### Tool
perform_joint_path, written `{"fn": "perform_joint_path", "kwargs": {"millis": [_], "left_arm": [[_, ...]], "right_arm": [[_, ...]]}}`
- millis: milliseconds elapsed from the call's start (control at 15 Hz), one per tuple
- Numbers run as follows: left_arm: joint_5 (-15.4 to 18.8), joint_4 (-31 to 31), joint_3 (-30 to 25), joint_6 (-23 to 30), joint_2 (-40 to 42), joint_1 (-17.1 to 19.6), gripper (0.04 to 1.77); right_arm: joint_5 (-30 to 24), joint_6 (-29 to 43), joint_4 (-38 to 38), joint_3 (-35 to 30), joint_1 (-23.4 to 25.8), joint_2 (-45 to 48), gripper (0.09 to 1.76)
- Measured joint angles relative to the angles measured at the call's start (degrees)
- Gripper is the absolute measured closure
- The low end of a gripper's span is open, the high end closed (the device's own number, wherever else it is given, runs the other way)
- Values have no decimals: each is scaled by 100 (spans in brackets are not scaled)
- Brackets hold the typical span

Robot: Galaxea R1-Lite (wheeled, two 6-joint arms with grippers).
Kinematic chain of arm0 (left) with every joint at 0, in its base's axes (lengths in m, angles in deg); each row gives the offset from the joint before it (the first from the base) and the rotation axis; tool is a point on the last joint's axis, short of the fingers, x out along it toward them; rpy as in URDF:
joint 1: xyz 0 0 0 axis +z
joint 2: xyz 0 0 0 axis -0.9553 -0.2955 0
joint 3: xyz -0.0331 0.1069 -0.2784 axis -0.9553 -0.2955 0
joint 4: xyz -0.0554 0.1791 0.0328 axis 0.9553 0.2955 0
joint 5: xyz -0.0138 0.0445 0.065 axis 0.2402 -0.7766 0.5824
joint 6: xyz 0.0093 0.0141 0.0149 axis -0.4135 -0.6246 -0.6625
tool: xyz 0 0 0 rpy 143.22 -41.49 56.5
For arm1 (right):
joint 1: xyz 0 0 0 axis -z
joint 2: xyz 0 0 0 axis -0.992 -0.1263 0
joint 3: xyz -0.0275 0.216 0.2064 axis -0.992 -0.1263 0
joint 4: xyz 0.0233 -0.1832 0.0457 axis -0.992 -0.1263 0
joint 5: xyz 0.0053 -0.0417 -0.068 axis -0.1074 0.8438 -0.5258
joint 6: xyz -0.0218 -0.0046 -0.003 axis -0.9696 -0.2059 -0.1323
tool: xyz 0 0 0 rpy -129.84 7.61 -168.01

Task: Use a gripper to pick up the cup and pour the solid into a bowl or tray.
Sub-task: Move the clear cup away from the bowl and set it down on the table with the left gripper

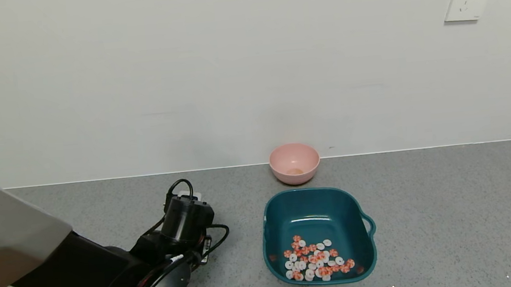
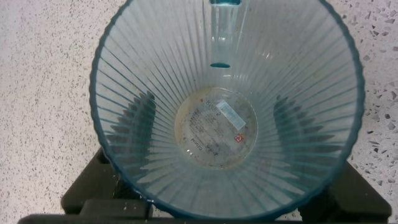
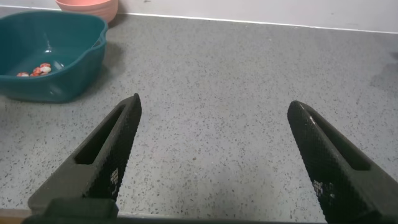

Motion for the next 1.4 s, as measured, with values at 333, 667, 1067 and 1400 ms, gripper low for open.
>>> {"fn": "perform_joint_path", "kwargs": {"millis": [333, 667, 1067, 1400], "left_arm": [[-63, -18, -40, 1, -28, -4, 37], [-82, -5, -29, 0, -32, 5, 24], [-74, -2, -167, -2, 127, -2, 16], [-79, 11, -466, -43, 490, -15, 13]], "right_arm": [[2, -2, 0, 2, 0, 0, 14], [5, -2, 0, 2, 0, 0, 14], [5, -2, 0, 0, 0, 0, 14], [2, -2, 0, 0, 0, 0, 14]]}}
